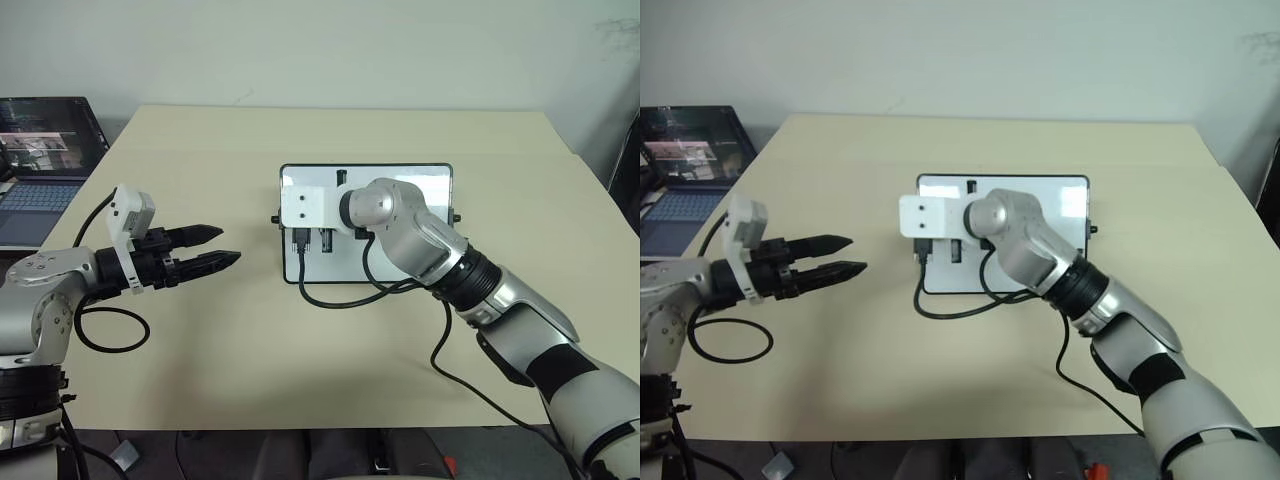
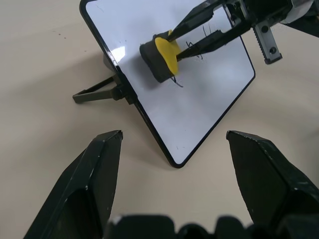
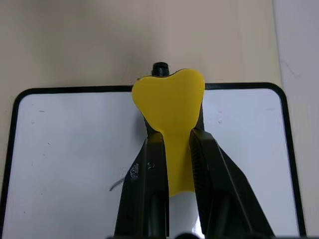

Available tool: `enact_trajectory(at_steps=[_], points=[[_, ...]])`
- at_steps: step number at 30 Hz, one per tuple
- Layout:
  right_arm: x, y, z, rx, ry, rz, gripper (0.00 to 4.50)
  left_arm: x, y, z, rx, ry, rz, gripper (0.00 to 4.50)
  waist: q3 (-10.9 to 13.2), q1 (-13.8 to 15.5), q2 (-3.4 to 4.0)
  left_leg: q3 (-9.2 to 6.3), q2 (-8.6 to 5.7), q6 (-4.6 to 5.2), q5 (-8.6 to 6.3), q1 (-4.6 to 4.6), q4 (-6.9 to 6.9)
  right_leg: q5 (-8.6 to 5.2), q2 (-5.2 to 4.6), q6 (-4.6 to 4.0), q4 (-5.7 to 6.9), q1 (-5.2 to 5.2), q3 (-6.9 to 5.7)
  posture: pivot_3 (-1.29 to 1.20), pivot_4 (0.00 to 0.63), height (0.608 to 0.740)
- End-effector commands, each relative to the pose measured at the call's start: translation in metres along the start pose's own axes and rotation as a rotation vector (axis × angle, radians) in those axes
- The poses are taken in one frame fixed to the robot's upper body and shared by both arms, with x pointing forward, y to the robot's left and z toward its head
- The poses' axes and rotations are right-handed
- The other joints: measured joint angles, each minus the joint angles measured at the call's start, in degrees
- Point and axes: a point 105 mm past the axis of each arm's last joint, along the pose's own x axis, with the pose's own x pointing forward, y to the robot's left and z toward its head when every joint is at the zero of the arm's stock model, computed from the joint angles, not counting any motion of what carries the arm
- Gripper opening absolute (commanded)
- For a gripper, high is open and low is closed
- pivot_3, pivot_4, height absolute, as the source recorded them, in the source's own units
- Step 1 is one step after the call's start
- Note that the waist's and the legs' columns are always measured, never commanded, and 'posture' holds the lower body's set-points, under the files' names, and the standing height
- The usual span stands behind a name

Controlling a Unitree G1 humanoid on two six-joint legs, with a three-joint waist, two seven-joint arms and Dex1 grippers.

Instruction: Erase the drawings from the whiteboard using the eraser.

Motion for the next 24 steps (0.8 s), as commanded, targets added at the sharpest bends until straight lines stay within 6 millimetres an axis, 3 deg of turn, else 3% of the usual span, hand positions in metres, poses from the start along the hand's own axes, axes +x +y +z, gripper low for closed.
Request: enact_trajectory(at_steps=[1, 7, 10, 24], points=[[0.005, 0.012, 0.005, 0.003, -0.020, 0.037, 0.31, -0.005, -0.003, 0.014, 0.056, -0.031, 0.009, 3.63, 0.0, 0.0, 0.00, 0.00, 0.00, 0.00, 0.00, 0.00, 0.00, 0.00, 0.00, 0.00, 0.01, 0.00, 0.00, 0.00, 0.150, 0.740], [0.010, 0.040, -0.012, 0.076, -0.002, 0.133, 0.31, -0.006, -0.003, 0.014, 0.057, -0.031, 0.016, 3.63, -0.1, 0.1, -0.09, -0.03, 0.00, 0.00, 0.00, 0.05, 0.01, 0.00, 0.00, 0.00, 0.01, 0.05, -0.02, 0.00, 0.150, 0.740], [0.010, 0.044, -0.020, 0.090, 0.015, 0.141, 0.31, -0.007, -0.002, 0.014, 0.058, -0.030, 0.020, 3.63, -0.1, 0.1, -0.10, -0.02, 0.00, 0.00, 0.00, 0.17, 0.01, 0.00, 0.00, 0.00, 0.01, 0.16, -0.01, 0.00, 0.150, 0.740], [-0.008, -0.027, -0.029, -0.012, 0.073, -0.117, 0.25, -0.004, 0.001, 0.016, 0.074, -0.030, 0.017, 3.63, -0.1, 0.1, -0.10, -0.04, 0.00, -0.02, 0.06, 0.26, 0.03, -0.02, 0.00, -0.05, 0.01, 0.24, -0.02, 0.00, 0.150, 0.740]])
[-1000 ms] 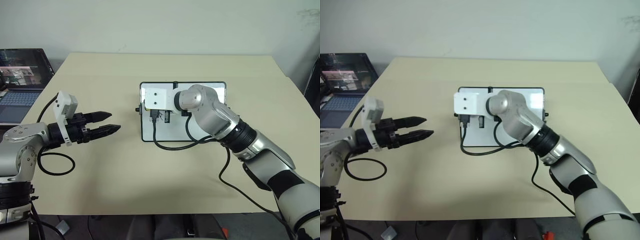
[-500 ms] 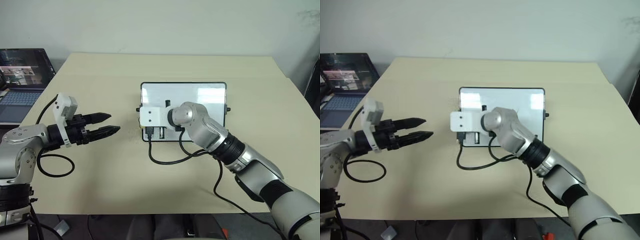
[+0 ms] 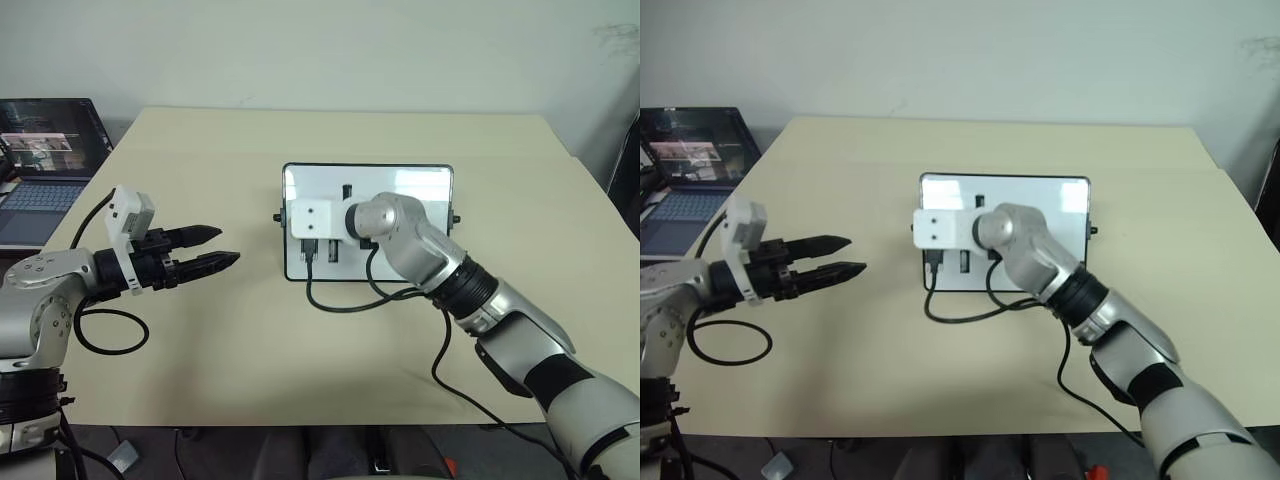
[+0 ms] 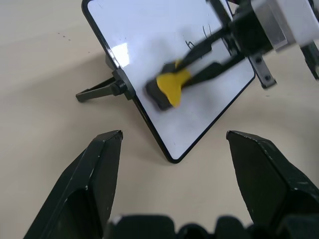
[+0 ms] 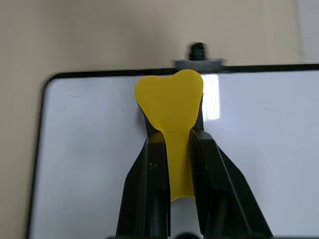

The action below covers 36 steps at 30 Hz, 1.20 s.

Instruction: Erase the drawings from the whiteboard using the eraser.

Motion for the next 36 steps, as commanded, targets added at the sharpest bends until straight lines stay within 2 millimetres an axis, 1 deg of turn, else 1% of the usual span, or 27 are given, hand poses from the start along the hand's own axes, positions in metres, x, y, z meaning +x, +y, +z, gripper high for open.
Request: enact_trajectory(at_steps=[1, 4, 7, 11, 14, 16, 19, 21, 23, 26, 30, 36], points=[[-0.009, -0.026, -0.007, -0.025, 0.036, -0.102, 0.25, -0.003, 0.002, 0.014, 0.057, -0.027, 0.007, 3.63, 0.0, 0.0, 0.00, 0.00, 0.00, 0.00, 0.00, 0.00, -0.01, 0.00, 0.00, 0.00, 0.00, 0.00, 0.00, 0.00, 0.150, 0.740], [-0.010, -0.034, -0.005, -0.022, 0.030, -0.134, 0.23, -0.002, 0.003, 0.015, 0.059, -0.029, 0.005, 3.63, 0.0, -0.1, 0.00, 0.00, 0.01, 0.00, 0.00, 0.00, -0.02, -0.01, 0.00, -0.02, 0.00, -0.01, 0.01, 0.00, 0.150, 0.740], [-0.007, -0.029, -0.005, -0.007, 0.020, -0.112, 0.23, -0.001, 0.003, 0.015, 0.061, -0.030, 0.005, 3.63, 0.0, -0.1, 0.00, 0.00, 0.01, 0.00, 0.00, 0.00, -0.02, -0.01, 0.00, -0.02, 0.00, -0.01, 0.01, 0.00, 0.150, 0.740], [-0.001, -0.003, -0.003, 0.019, -0.003, -0.021, 0.23, -0.002, 0.004, 0.015, 0.060, -0.029, 0.003, 3.63, 0.0, -0.1, 0.00, 0.00, 0.02, 0.00, 0.00, -0.01, -0.03, -0.02, 0.00, -0.04, -0.01, -0.01, 0.00, 0.00, 0.150, 0.740], [0.006, 0.026, 0.011, 0.108, -0.085, 0.093, 0.22, -0.002, 0.004, 0.015, 0.059, -0.027, 0.006, 3.63, 0.0, -0.1, -0.02, 0.01, 0.03, 0.00, 0.00, 0.00, -0.05, -0.03, 0.00, -0.05, -0.01, -0.01, 0.01, 0.00, 0.150, 0.740], [0.009, 0.045, 0.015, 0.135, -0.101, 0.150, 0.22, -0.002, 0.004, 0.015, 0.059, -0.028, 0.007, 3.63, 0.0, -0.1, -0.02, 0.00, 0.05, 0.00, 0.00, 0.01, -0.07, -0.04, 0.01, -0.07, -0.01, -0.01, 0.00, 0.00, 0.150, 0.740], [0.011, 0.063, 0.018, 0.182, -0.118, 0.219, 0.22, -0.001, 0.004, 0.016, 0.059, -0.034, 0.008, 3.63, 0.0, -0.1, -0.01, -0.02, 0.06, 0.00, 0.00, -0.01, -0.07, -0.05, 0.01, -0.07, 0.00, -0.02, -0.02, 0.00, 0.150, 0.740], [0.010, 0.069, 0.019, 0.200, -0.129, 0.247, 0.22, -0.002, 0.003, 0.017, 0.059, -0.038, 0.010, 3.63, 0.0, -0.1, -0.01, -0.02, 0.05, 0.00, 0.00, -0.01, -0.06, -0.05, 0.01, -0.07, 0.00, -0.02, -0.02, 0.00, 0.150, 0.740], [0.009, 0.068, 0.020, 0.213, -0.139, 0.241, 0.22, -0.002, 0.003, 0.017, 0.059, -0.036, 0.011, 3.63, 0.0, -0.1, -0.01, -0.02, 0.03, 0.00, 0.00, -0.01, -0.06, -0.05, 0.01, -0.07, -0.01, -0.02, -0.02, 0.00, 0.150, 0.740], [0.008, 0.056, 0.017, 0.217, -0.134, 0.192, 0.22, -0.003, 0.004, 0.017, 0.060, -0.034, 0.016, 3.63, 0.0, -0.1, -0.01, -0.02, 0.04, 0.00, 0.00, -0.01, -0.07, -0.05, 0.01, -0.07, -0.02, -0.02, -0.02, 0.00, 0.150, 0.740], [0.009, 0.035, 0.010, 0.189, -0.100, 0.093, 0.22, -0.003, 0.004, 0.017, 0.060, -0.036, 0.016, 3.63, 0.0, -0.1, -0.01, -0.02, 0.04, 0.00, 0.00, -0.01, -0.07, -0.06, 0.01, -0.08, -0.02, -0.03, -0.02, 0.00, 0.150, 0.740], [0.007, -0.002, 0.006, 0.173, -0.084, -0.062, 0.21, 0.000, 0.002, 0.015, 0.056, -0.037, 0.008, 3.63, 0.0, -0.1, -0.01, -0.02, 0.04, 0.00, 0.00, -0.01, -0.07, -0.06, 0.00, -0.08, -0.02, -0.03, -0.02, 0.00, 0.150, 0.740]])
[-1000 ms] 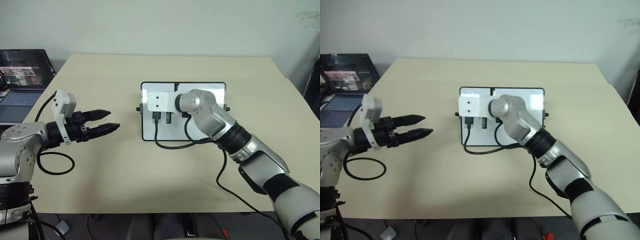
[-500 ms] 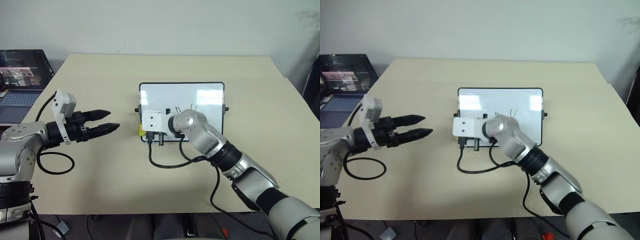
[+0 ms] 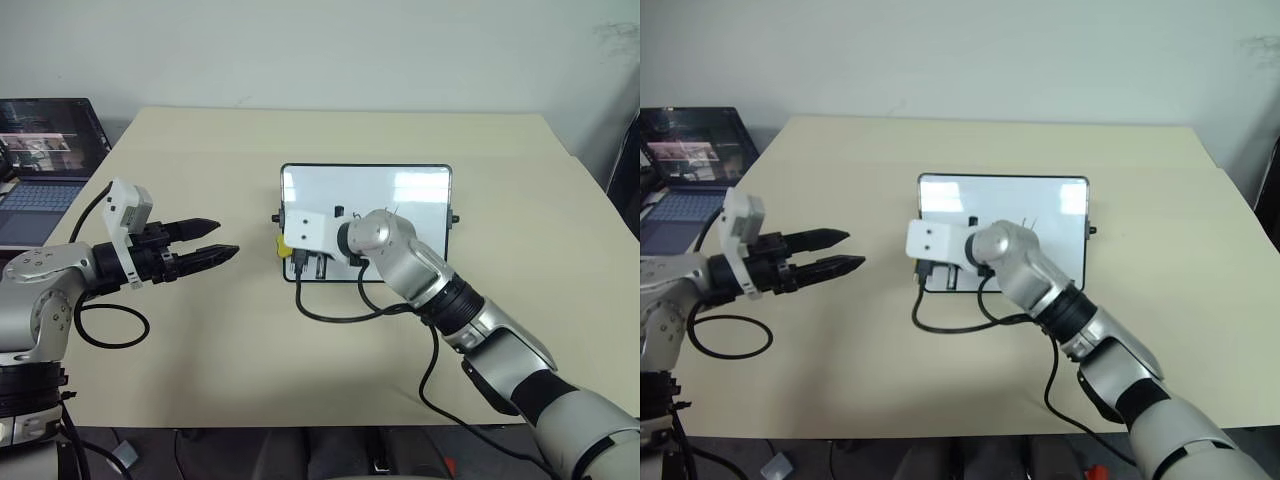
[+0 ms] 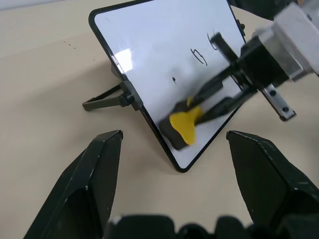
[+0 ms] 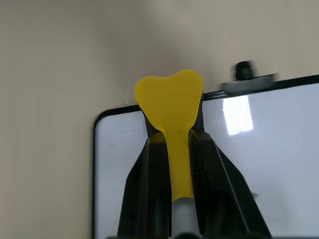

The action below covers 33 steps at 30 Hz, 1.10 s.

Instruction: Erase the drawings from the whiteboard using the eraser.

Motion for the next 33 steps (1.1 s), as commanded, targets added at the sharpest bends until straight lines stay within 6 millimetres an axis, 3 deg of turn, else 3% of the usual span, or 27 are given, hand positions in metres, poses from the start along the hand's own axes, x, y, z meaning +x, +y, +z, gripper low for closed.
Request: enact_trajectory(at_steps=[1, 10, 14, 27, 33], points=[[-0.008, -0.032, -0.001, -0.003, 0.009, -0.139, 0.21, 0.000, -0.002, 0.011, 0.043, -0.026, -0.005, 3.63, 0.0, 0.0, 0.00, 0.01, 0.00, 0.00, 0.00, 0.00, 0.00, 0.00, 0.00, 0.00, 0.00, 0.00, 0.00, 0.00, 0.150, 0.740], [-0.018, -0.069, -0.010, -0.027, 0.035, -0.301, 0.20, 0.002, 0.000, 0.014, 0.052, -0.030, -0.009, 3.63, 0.0, 0.0, -0.01, 0.01, -0.01, 0.00, 0.00, -0.01, 0.00, 0.00, -0.01, -0.02, 0.00, 0.00, 0.01, 0.00, 0.150, 0.740], [-0.020, -0.071, -0.012, -0.023, 0.036, -0.301, 0.20, 0.002, 0.000, 0.014, 0.054, -0.030, -0.013, 3.63, 0.0, 0.0, -0.01, 0.01, -0.01, 0.00, 0.00, 0.00, 0.00, 0.00, -0.01, -0.02, 0.00, 0.01, 0.01, 0.00, 0.150, 0.740], [-0.005, 0.020, -0.015, 0.020, 0.010, 0.074, 0.19, 0.004, 0.001, 0.014, 0.054, -0.028, -0.016, 3.63, 0.0, -0.1, -0.02, -0.02, 0.02, 0.01, 0.00, 0.02, -0.03, -0.06, 0.00, 0.02, 0.00, 0.01, -0.01, 0.00, 0.150, 0.740], [-0.005, 0.035, -0.018, 0.045, 0.016, 0.129, 0.19, 0.003, 0.001, 0.014, 0.054, -0.028, -0.012, 3.63, 0.0, -0.1, -0.02, 0.00, 0.01, 0.01, 0.00, 0.01, -0.03, -0.16, 0.00, 0.18, -0.01, 0.01, 0.00, 0.00, 0.150, 0.740]])
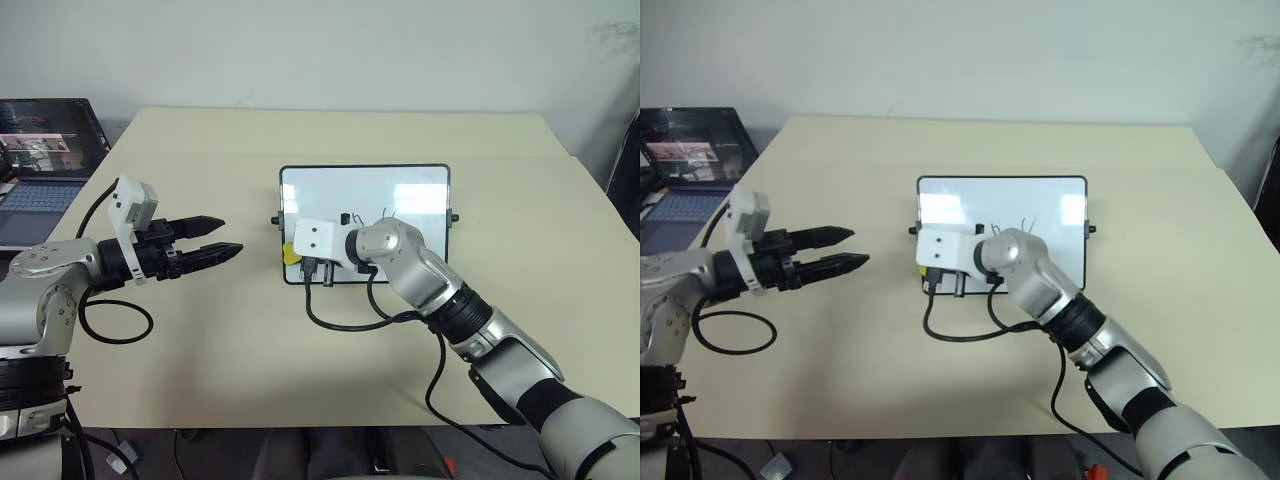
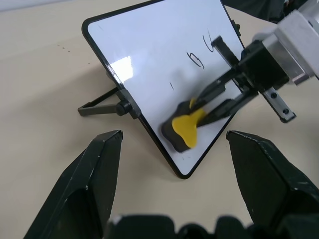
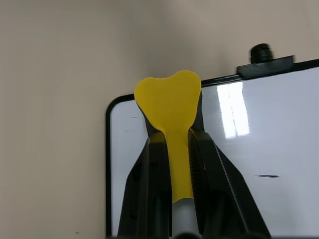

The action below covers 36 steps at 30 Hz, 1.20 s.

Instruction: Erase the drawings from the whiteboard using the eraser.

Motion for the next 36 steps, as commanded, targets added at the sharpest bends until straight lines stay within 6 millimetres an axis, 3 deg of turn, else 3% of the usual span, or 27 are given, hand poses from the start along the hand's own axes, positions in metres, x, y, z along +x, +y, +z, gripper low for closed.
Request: enact_trajectory(at_steps=[1, 5, 11, 22, 25, 27, 29, 31, 34, 36], points=[[-0.001, 0.001, -0.006, 0.018, 0.016, 0.001, 0.19, -0.002, 0.001, 0.011, 0.047, -0.027, 0.011, 3.63, 0.0, 0.0, 0.00, 0.00, 0.00, 0.00, 0.00, 0.00, 0.00, 0.00, 0.00, 0.00, 0.00, 0.00, -0.01, 0.00, 0.150, 0.740], [-0.003, -0.016, -0.005, 0.011, 0.020, -0.075, 0.19, -0.002, 0.001, 0.011, 0.048, -0.027, 0.013, 3.63, 0.0, 0.0, 0.00, -0.01, 0.00, 0.00, 0.00, 0.00, 0.00, 0.00, 0.00, -0.01, 0.00, 0.00, -0.01, 0.00, 0.150, 0.740], [-0.009, -0.057, 0.009, -0.033, 0.007, -0.255, 0.19, -0.002, 0.001, 0.011, 0.050, -0.027, 0.013, 3.63, 0.0, 0.1, 0.00, -0.02, 0.01, 0.00, 0.01, 0.01, 0.01, 0.00, 0.00, -0.01, 0.01, -0.01, 0.00, 0.00, 0.150, 0.740], [-0.017, -0.085, 0.009, -0.058, 0.003, -0.393, 0.18, -0.001, 0.002, 0.012, 0.053, -0.027, 0.017, 3.63, 0.0, 0.1, 0.00, -0.02, 0.00, 0.00, 0.01, 0.00, 0.00, 0.13, -0.03, -0.24, 0.00, -0.01, 0.00, 0.00, 0.150, 0.740], [-0.023, -0.083, 0.017, -0.027, -0.043, -0.350, 0.18, -0.001, 0.002, 0.012, 0.054, -0.026, 0.017, 3.63, 0.0, 0.1, 0.00, -0.01, 0.00, 0.00, 0.01, -0.01, 0.01, 0.12, -0.02, -0.22, 0.00, -0.01, 0.00, 0.00, 0.150, 0.740], [-0.043, -0.078, 0.044, 0.001, -0.174, -0.281, 0.18, -0.002, 0.003, 0.012, 0.054, -0.024, 0.016, 3.63, 0.1, 0.2, 0.00, -0.02, -0.01, 0.00, 0.01, -0.05, 0.00, 0.12, -0.02, -0.24, -0.03, -0.02, -0.01, 0.00, 0.150, 0.740], [-0.085, -0.081, 0.076, 0.067, -0.335, -0.245, 0.17, -0.004, 0.003, 0.013, 0.053, -0.021, 0.015, 3.63, 0.2, 0.3, 0.01, -0.06, -0.02, 0.00, 0.01, -0.27, 0.00, 0.13, -0.02, -0.24, -0.08, -0.15, -0.05, 0.00, 0.150, 0.740], [-0.111, -0.083, 0.087, 0.094, -0.392, -0.242, 0.17, -0.005, 0.004, 0.013, 0.053, -0.021, 0.017, 3.63, 0.2, 0.2, 0.00, -0.03, -0.02, 0.00, 0.00, -0.40, -0.02, 0.14, -0.04, -0.23, -0.06, -0.31, -0.04, 0.00, 0.150, 0.740], [-0.139, -0.093, 0.077, 0.096, -0.364, -0.311, 0.17, -0.003, 0.005, 0.014, 0.056, -0.026, 0.012, 3.63, 0.2, 0.2, -0.02, -0.06, 0.01, -0.01, -0.03, -0.37, -0.13, 0.11, -0.04, -0.25, -0.12, -0.31, -0.09, 0.00, 0.150, 0.740], [-0.151, -0.104, 0.047, 0.083, -0.233, -0.415, 0.17, -0.001, 0.005, 0.015, 0.057, -0.032, 0.004, 3.63, 0.1, 0.3, -0.04, -0.07, 0.00, -0.01, -0.03, -0.35, -0.14, 0.09, -0.05, -0.28, -0.12, -0.29, -0.10, 0.00, 0.150, 0.740]])
